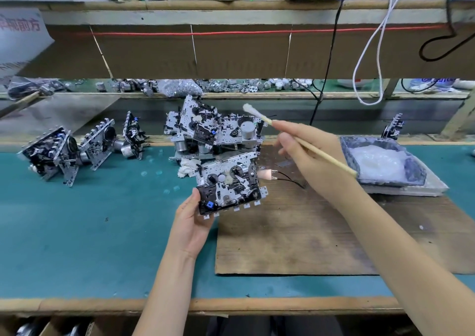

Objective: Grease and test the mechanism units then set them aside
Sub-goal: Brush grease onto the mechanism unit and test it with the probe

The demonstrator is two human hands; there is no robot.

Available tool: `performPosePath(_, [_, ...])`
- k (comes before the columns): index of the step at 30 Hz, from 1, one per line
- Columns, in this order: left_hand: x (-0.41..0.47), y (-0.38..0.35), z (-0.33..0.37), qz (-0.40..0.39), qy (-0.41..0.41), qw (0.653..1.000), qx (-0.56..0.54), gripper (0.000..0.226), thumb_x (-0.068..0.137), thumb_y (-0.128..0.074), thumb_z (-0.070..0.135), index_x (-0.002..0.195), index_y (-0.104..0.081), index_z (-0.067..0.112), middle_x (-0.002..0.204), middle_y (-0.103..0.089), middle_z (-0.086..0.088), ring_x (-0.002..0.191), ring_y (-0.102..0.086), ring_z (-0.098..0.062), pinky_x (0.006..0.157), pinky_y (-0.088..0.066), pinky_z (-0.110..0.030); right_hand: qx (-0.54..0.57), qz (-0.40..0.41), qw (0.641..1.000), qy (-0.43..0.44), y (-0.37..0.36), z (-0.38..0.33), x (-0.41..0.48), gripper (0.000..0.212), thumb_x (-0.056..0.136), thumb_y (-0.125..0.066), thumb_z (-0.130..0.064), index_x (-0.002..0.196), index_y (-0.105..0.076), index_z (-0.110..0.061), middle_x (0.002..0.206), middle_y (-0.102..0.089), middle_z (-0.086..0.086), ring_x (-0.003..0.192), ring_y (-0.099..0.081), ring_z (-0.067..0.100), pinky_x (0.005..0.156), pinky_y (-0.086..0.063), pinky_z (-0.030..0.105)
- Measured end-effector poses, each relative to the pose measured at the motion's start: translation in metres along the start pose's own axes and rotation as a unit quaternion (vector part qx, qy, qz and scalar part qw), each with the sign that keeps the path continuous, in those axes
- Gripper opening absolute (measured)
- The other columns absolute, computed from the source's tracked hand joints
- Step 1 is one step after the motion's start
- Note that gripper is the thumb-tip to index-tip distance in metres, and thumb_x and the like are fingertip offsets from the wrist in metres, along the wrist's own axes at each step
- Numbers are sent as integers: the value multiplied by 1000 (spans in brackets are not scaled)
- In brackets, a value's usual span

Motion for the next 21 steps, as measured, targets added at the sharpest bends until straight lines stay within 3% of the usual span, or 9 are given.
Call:
performPosePath(3, [1, 1, 0, 11, 1, 1000, 0, 29, 73, -55, 31, 68, -78, 15, 78, -74, -1, 69, -69, -11, 59, -54, -22, 26, -24, 997, 69, -1, -15, -4, 22, 87, -54, -10, 107, -62, -10, 75, -63, 7, 65, -57, 14, 57, -48, 28])
performPosePath(6, [0, 0, 1, 1, -5, 1000, -8, 31, 75, -53, 32, 69, -79, 16, 80, -74, -1, 72, -70, -10, 62, -55, -21, 36, -69, 996, 51, -5, -21, -7, 12, 84, -56, -13, 90, -66, -17, 70, -63, 9, 56, -55, 21, 49, -46, 38])
performPosePath(10, [0, 0, 1, -13, -8, 1000, -12, 31, 76, -52, 33, 72, -79, 17, 84, -75, -2, 76, -71, -11, 65, -57, -23, 37, -117, 992, 42, -12, -20, -9, 5, 82, -58, -10, 81, -62, -14, 61, -58, -6, 53, -52, 16, 46, -41, 26])
performPosePath(14, [-1, 0, 1, -12, -13, 1000, -5, 31, 77, -53, 34, 68, -78, 19, 82, -75, 1, 76, -71, -9, 66, -56, -23, 31, -134, 990, 27, -18, -14, -8, 7, 84, -59, -10, 81, -65, -7, 65, -63, 8, 56, -54, 23, 49, -44, 35])
performPosePath(21, [-1, 1, 1, -26, -12, 1000, -7, 32, 77, -53, 34, 73, -79, 17, 86, -75, -1, 80, -71, -11, 70, -58, -25, 29, -149, 988, 17, -27, -7, -7, 7, 86, -61, -4, 80, -65, -6, 62, -61, 13, 51, -49, 21, 45, -38, 26])
Point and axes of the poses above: each hand's wrist, its own x-axis towards the middle knuckle, its own y-axis out of the back of the hand, z = x × y, the point moved 1 cm from there along x, towards the middle knuckle
